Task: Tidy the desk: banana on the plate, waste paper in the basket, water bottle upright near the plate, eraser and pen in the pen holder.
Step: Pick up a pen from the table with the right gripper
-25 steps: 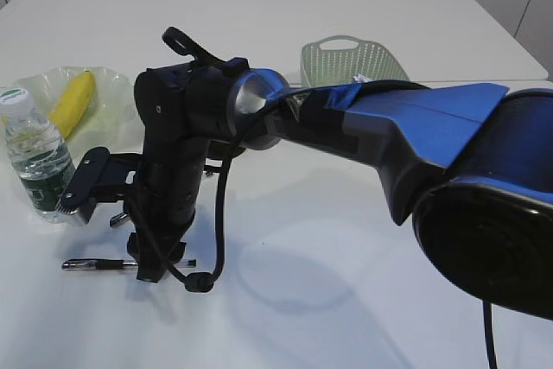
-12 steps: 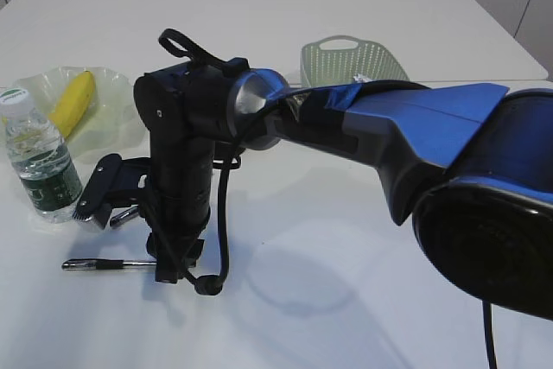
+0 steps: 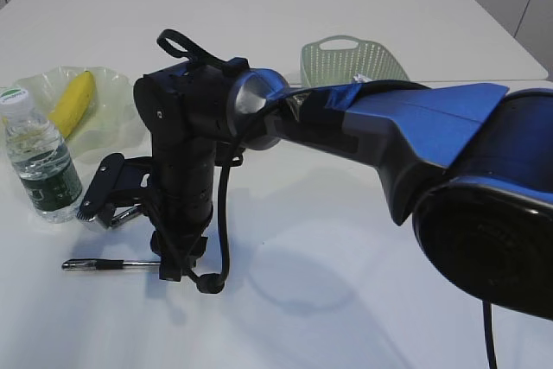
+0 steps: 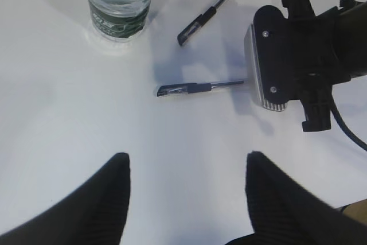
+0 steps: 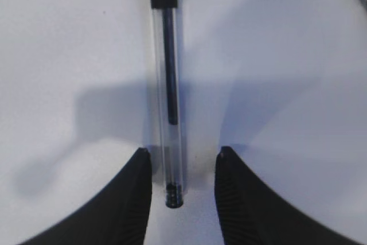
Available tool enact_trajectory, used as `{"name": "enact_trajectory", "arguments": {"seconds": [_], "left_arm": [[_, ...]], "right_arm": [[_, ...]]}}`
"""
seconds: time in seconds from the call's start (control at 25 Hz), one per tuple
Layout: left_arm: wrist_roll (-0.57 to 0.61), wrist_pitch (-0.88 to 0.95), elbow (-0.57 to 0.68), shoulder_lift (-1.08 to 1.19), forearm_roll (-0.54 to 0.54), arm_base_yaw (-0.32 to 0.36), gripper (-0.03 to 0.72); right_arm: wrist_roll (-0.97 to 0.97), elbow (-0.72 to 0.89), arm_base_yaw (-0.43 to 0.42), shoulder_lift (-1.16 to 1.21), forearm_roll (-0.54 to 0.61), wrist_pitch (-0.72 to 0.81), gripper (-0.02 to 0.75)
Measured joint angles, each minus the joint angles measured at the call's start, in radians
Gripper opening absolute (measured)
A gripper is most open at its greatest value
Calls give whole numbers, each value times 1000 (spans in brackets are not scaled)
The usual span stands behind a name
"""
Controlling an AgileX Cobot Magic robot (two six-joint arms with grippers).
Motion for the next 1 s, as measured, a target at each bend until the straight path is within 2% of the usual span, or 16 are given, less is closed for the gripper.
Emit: {"name": "enact_trajectory", "arguments": {"seconds": [0.48, 0.92, 1.0], "left_arm": [[0, 0, 0, 0, 0, 0, 454], [0, 0, 0, 0, 0, 0, 454], [0, 0, 0, 0, 0, 0, 454]], "right_arm": [[2, 0, 0, 8, 2, -6, 274], [2, -7, 0, 16, 21, -6, 227], [2, -7, 0, 16, 23, -6, 185]]}}
